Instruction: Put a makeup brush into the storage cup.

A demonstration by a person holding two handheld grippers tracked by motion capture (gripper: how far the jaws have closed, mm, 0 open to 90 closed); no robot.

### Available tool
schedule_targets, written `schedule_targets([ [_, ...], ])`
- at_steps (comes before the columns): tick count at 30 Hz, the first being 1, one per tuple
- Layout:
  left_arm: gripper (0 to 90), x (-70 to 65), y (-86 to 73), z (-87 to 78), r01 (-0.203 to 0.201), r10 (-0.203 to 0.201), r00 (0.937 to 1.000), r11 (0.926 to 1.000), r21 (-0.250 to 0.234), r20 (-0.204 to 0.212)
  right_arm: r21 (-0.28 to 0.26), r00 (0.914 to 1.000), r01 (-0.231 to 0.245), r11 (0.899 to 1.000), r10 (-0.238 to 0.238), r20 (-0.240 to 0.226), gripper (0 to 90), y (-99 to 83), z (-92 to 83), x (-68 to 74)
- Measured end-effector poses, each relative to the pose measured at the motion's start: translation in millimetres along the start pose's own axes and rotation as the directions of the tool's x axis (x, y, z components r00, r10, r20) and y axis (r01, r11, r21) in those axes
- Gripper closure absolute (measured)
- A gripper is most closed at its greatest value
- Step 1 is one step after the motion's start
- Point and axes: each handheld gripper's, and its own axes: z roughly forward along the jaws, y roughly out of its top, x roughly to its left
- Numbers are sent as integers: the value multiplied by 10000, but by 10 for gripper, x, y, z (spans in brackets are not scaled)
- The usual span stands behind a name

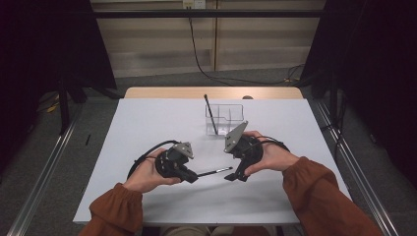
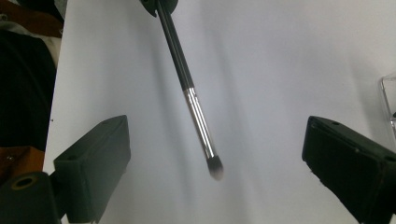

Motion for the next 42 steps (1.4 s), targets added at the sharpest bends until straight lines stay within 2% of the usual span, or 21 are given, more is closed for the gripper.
schedule_targets([
  [3,837,2,-27,-5,52,-53,10000,10000,-41,-25,-28,9999,-93,10000,93,140,42,-28,7,36],
  [7,837,-4,-74,-12,50,-50,10000,10000,-30,-49,-378,9997,-182,9991,188,168,40,-55,2,57],
  [9,838,-11,-97,-20,104,-105,9999,9999,-83,-108,-549,9989,-366,9978,381,267,42,-81,-6,52],
  [14,838,7,-187,-61,297,-302,9995,9991,-297,-136,-844,9983,-428,9955,459,351,42,-161,-66,91],
  [16,838,3,-221,-76,350,-361,9988,9989,-316,-333,-1073,9974,-598,9924,636,326,38,-202,-93,91],
  [18,838,5,-254,-81,353,-361,9992,9977,-586,-139,-1183,9961,-732,9903,784,399,39,-249,-112,91],
  [26,838,-1,-346,-101,492,-517,9983,9950,-868,-272,-1760,9913,-1078,9785,1191,552,39,-389,-111,166],
  [29,838,-8,-394,-122,631,-665,9975,9910,-1177,-250,-1890,9889,-1204,9746,1344,631,40,-434,-89,186],
  [31,838,-12,-424,-131,669,-711,9971,9894,-1287,-287,-2033,9889,-1302,9704,1419,439,37,-461,-93,189],
  [32,838,-14,-433,-139,618,-668,9971,9899,-1275,-355,-2150,9879,-1368,9670,1491,420,36,-471,-100,185],
  [34,838,-29,-463,-151,745,-801,9963,9854,-1530,-310,-2451,9861,-1482,9581,1621,375,37,-486,-108,186],
  [35,838,-33,-477,-169,695,-753,9966,9861,-1507,-334,-2650,9852,-1528,9521,1680,353,37,-496,-110,194],
  [38,838,-50,-529,-201,813,-898,9952,9796,-1839,-380,-2768,9842,-1617,9472,1752,246,36,-522,-91,226],
  [40,838,-44,-553,-222,818,-921,9948,9765,-1991,-430,-2744,9844,-1643,9475,1754,163,32,-534,-76,243],
  [42,838,-35,-566,-236,857,-976,9943,9718,-2197,-439,-2912,9822,-1769,9402,1877,92,33,-543,-71,258],
])
